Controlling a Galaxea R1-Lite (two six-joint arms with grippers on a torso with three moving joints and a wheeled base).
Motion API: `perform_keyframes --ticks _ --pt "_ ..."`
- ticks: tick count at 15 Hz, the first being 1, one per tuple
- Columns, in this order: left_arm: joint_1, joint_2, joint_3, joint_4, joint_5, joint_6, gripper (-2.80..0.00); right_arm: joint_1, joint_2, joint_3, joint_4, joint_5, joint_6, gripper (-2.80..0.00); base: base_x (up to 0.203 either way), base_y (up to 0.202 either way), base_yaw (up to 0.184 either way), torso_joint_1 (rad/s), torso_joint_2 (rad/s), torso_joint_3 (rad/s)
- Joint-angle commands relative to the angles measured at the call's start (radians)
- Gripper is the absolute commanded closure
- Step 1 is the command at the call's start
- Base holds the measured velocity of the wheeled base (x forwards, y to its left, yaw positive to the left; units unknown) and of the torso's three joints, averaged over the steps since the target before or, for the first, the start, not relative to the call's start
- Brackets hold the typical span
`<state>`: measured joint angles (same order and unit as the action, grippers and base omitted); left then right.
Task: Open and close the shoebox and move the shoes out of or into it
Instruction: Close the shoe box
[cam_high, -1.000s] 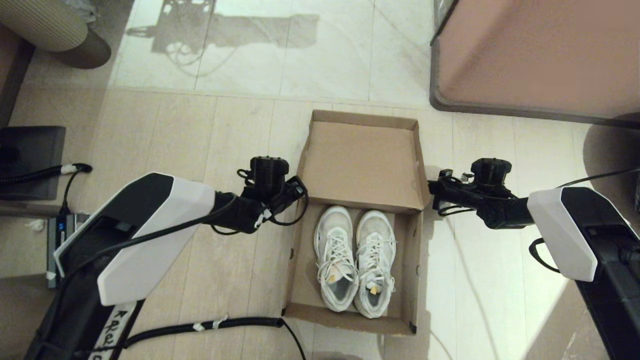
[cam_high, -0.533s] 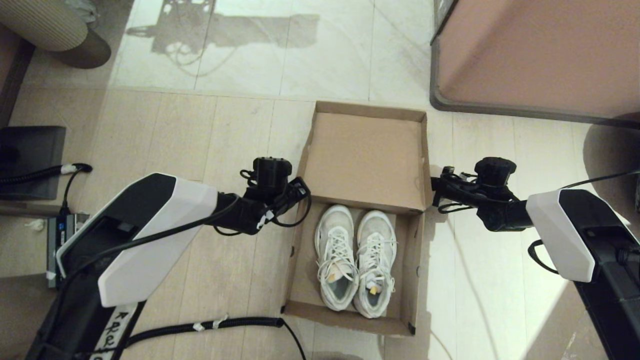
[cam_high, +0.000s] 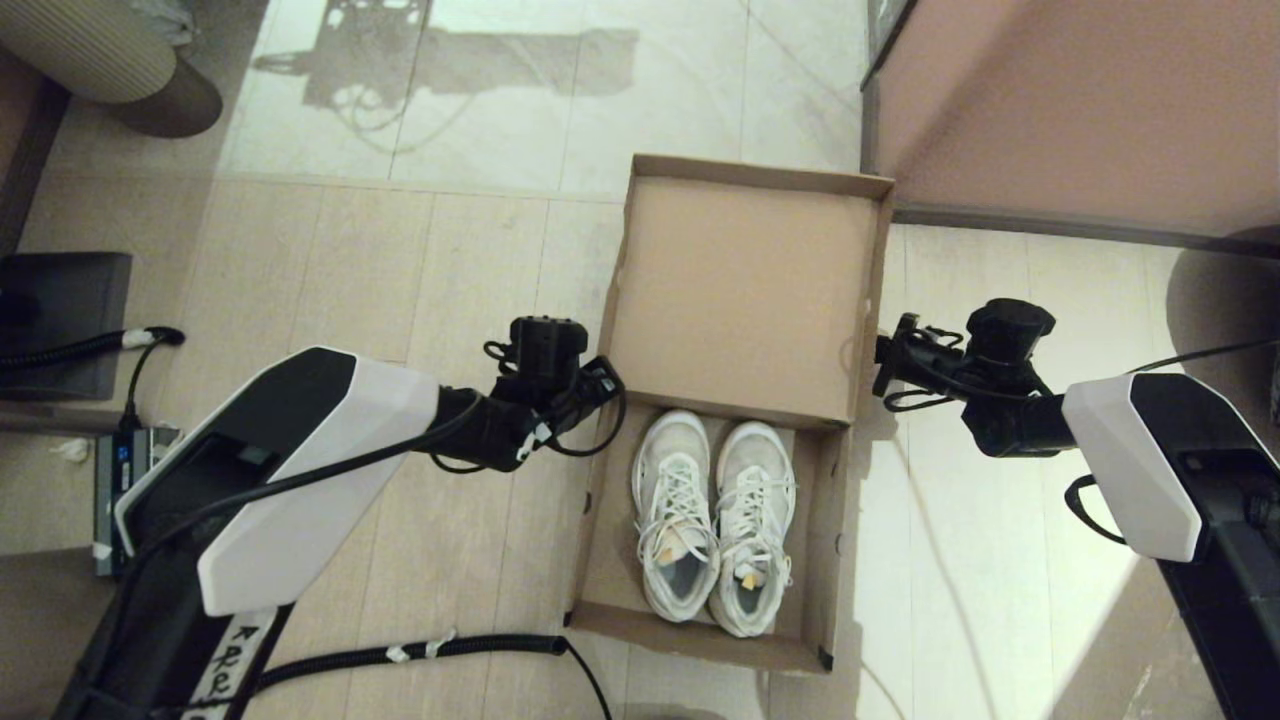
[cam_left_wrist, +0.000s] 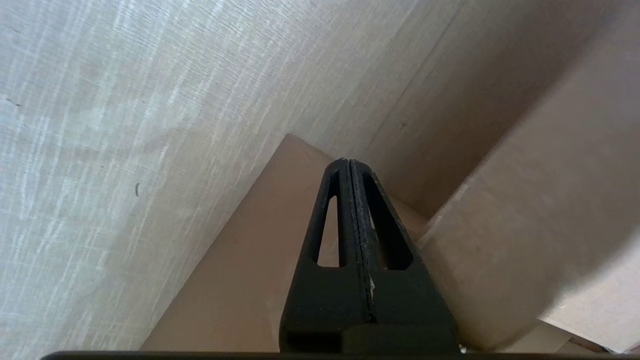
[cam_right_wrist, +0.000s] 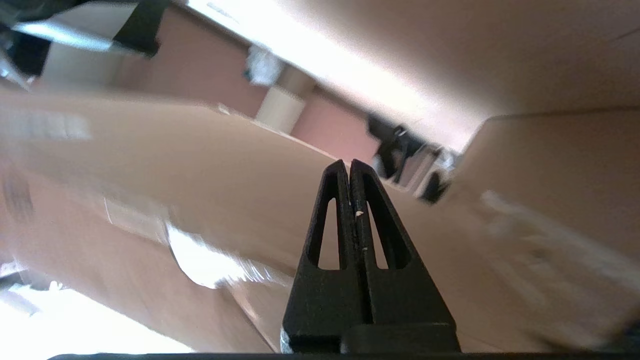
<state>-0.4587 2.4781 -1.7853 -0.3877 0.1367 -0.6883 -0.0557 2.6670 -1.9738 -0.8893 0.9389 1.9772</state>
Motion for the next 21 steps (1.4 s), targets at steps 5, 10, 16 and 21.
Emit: perform_keyframes --ticks 5,10,16,21 --pt "-0.003 -0.004 0.0 -0.004 0.003 -0.005 0.0 -0.007 -0.073 0.0 -0.052 0.058 0.046 0.0 0.0 0.0 0.0 0.0 0.0 0.0" --pt "-0.005 -0.017 0.0 -0.004 0.006 -0.005 0.0 -0.009 -0.112 0.0 -0.124 0.096 0.105 0.0 0.0 0.0 0.0 0.0 0.0 0.0" --pt "-0.005 -0.048 0.029 -0.008 0.007 -0.005 0.0 -0.009 -0.164 0.001 -0.143 0.118 0.108 0.0 0.0 0.0 0.0 0.0 0.0 0.0" --pt "-0.004 -0.068 0.029 -0.002 0.009 -0.005 0.0 -0.009 -0.199 0.003 -0.145 0.12 0.108 0.0 0.0 0.0 0.0 0.0 0.0 0.0"
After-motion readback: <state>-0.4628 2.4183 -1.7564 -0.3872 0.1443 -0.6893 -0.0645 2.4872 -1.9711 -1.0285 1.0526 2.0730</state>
